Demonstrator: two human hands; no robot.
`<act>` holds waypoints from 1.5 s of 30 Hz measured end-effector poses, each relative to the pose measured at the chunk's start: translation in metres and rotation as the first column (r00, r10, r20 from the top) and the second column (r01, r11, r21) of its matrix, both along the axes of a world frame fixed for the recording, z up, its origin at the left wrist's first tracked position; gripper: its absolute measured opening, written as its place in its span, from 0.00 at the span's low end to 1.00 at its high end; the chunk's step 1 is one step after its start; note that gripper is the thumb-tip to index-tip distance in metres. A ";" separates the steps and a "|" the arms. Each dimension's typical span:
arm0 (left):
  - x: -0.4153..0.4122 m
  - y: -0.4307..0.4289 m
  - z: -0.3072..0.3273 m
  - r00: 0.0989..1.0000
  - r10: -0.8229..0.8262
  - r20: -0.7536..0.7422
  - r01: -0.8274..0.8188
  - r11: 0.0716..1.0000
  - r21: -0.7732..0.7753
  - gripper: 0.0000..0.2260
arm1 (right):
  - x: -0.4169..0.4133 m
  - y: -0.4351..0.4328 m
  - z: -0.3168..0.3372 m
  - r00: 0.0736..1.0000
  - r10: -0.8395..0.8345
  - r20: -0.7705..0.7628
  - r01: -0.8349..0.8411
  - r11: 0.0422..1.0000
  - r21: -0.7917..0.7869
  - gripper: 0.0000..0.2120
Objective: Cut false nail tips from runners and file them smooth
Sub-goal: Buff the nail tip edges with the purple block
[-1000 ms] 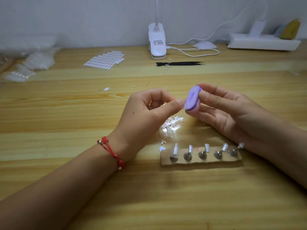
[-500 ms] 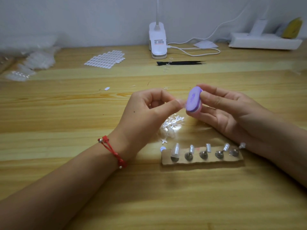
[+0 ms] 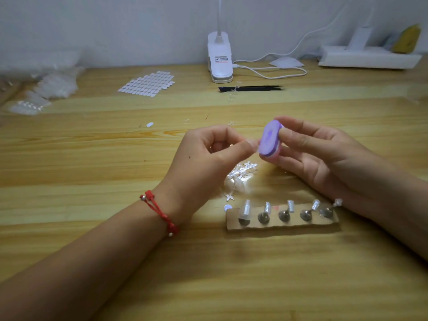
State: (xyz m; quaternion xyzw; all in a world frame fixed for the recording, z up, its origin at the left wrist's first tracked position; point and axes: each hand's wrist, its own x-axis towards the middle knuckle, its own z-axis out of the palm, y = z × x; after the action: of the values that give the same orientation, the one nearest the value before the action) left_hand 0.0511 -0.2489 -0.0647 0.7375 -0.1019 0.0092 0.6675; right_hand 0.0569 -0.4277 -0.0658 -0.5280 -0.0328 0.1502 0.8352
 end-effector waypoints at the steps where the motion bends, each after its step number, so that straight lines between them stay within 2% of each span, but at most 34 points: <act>1: 0.000 0.000 0.000 1.000 0.004 -0.009 -0.004 1.000 -0.004 0.10 | 0.000 0.000 0.000 1.000 0.001 0.001 -0.001 1.000 0.002 0.14; 5: 0.002 0.001 0.000 1.000 0.014 -0.003 -0.014 1.000 -0.009 0.10 | -0.002 0.003 0.001 0.996 0.057 0.063 -0.051 0.994 -0.098 0.11; 8: 0.000 0.000 0.000 1.000 -0.013 -0.008 0.013 1.000 -0.012 0.09 | 0.000 0.000 0.000 1.000 0.007 0.006 -0.007 1.000 0.003 0.11; 12: 0.002 0.001 -0.002 0.999 0.051 0.008 -0.051 0.999 -0.018 0.09 | -0.002 0.003 0.001 0.997 0.062 0.041 -0.058 0.995 -0.087 0.11; 16: 0.001 0.000 -0.002 1.000 0.028 -0.003 -0.028 1.000 -0.011 0.09 | -0.001 0.001 0.002 1.000 0.015 0.005 -0.015 1.000 -0.018 0.09; 20: 0.004 0.002 -0.003 0.996 0.089 0.021 -0.089 0.996 -0.027 0.09 | -0.004 0.005 0.001 0.995 0.069 0.073 -0.058 0.987 -0.148 0.11; 24: 0.002 0.000 -0.003 0.999 0.025 0.029 -0.025 1.000 0.001 0.09 | -0.002 0.003 0.001 0.998 0.020 0.052 -0.015 0.997 -0.078 0.10; 27: 0.003 0.002 -0.004 0.997 0.070 0.024 -0.069 0.998 -0.007 0.09 | -0.003 0.004 0.001 0.997 0.052 0.060 -0.045 0.992 -0.117 0.10; 31: 0.002 0.001 -0.003 0.999 0.020 0.026 -0.020 1.000 0.012 0.08 | -0.002 0.002 0.000 0.999 0.019 0.044 -0.015 0.997 -0.073 0.10; 35: 0.002 0.002 -0.004 0.997 0.069 0.031 -0.069 0.998 0.006 0.09 | -0.003 0.004 0.000 0.995 0.065 0.069 -0.055 0.988 -0.144 0.12; 38: 0.001 0.001 -0.004 1.000 0.012 0.029 -0.012 1.000 0.025 0.10 | -0.002 0.002 0.000 0.998 0.029 0.058 -0.023 0.995 -0.097 0.11; 42: 0.002 0.002 -0.004 0.997 0.061 0.046 -0.062 0.998 0.021 0.09 | -0.002 0.003 0.000 0.995 0.079 0.069 -0.068 0.988 -0.141 0.11; 45: 0.001 0.001 -0.004 0.999 0.014 0.037 -0.015 0.999 0.034 0.10 | -0.001 0.001 0.000 0.997 0.051 0.057 -0.045 0.994 -0.100 0.10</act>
State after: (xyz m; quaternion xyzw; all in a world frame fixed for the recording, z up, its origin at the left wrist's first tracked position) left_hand 0.0521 -0.2481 -0.0685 0.7493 -0.1088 0.0259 0.6527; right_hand 0.0555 -0.4264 -0.0659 -0.5721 -0.0630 0.1558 0.8028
